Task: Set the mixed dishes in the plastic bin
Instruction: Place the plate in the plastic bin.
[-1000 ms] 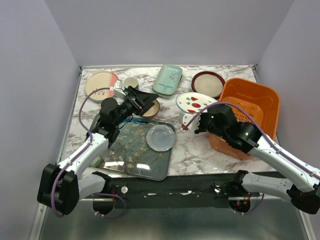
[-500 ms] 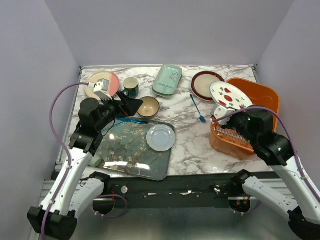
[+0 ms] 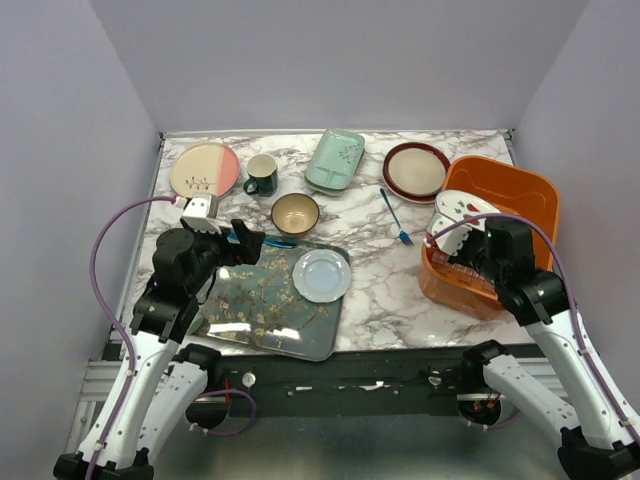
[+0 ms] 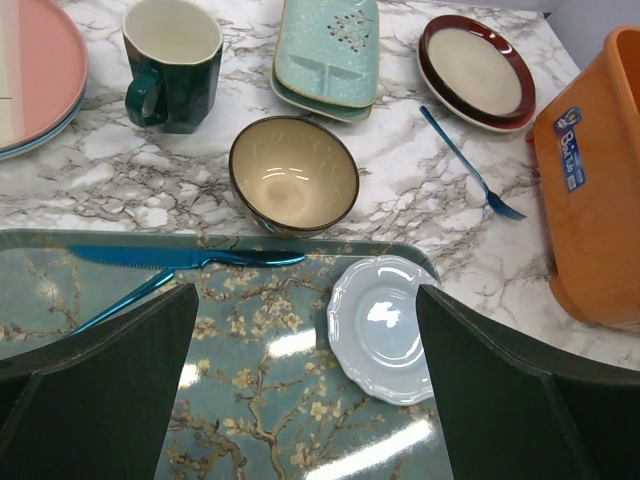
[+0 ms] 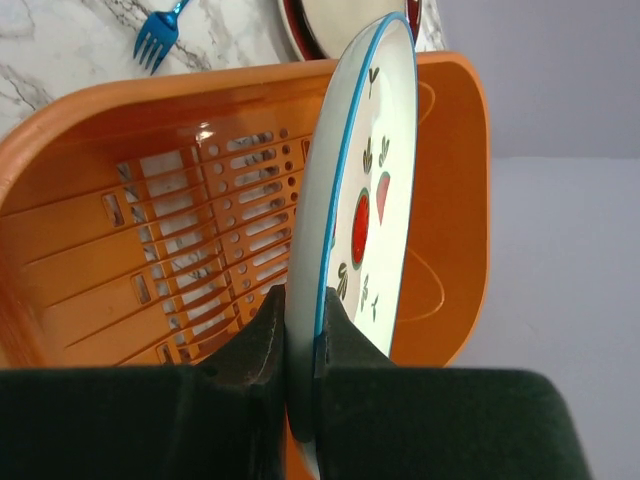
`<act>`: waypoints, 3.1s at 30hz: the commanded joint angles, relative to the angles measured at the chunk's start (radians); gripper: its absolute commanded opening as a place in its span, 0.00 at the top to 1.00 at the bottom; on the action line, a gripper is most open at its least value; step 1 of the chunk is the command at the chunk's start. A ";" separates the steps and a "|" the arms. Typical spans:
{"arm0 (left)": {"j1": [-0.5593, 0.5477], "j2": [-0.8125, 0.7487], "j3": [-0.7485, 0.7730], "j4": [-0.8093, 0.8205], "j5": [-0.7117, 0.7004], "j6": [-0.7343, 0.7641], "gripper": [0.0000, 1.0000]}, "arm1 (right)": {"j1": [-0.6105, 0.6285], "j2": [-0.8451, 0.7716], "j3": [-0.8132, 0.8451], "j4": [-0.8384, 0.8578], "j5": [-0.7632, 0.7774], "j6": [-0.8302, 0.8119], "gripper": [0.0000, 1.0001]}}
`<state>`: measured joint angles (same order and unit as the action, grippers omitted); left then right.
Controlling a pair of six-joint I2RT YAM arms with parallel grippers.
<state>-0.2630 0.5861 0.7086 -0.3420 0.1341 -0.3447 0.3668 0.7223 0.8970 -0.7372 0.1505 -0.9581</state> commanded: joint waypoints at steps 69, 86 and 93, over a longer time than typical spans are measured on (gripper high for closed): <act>0.021 -0.039 -0.008 0.023 0.038 0.047 0.01 | -0.476 0.586 -0.087 0.481 -0.287 -0.352 0.41; 0.022 -0.045 -0.009 0.023 0.045 0.047 0.01 | -0.476 0.594 -0.147 0.479 -0.296 -0.298 0.21; 0.022 -0.045 -0.009 0.023 0.048 0.044 0.01 | -0.476 0.586 -0.138 0.455 -0.295 -0.274 0.05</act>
<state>-0.2478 0.5526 0.7082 -0.3386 0.1543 -0.3103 -0.1047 1.3148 0.7506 -0.2905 -0.1444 -1.2560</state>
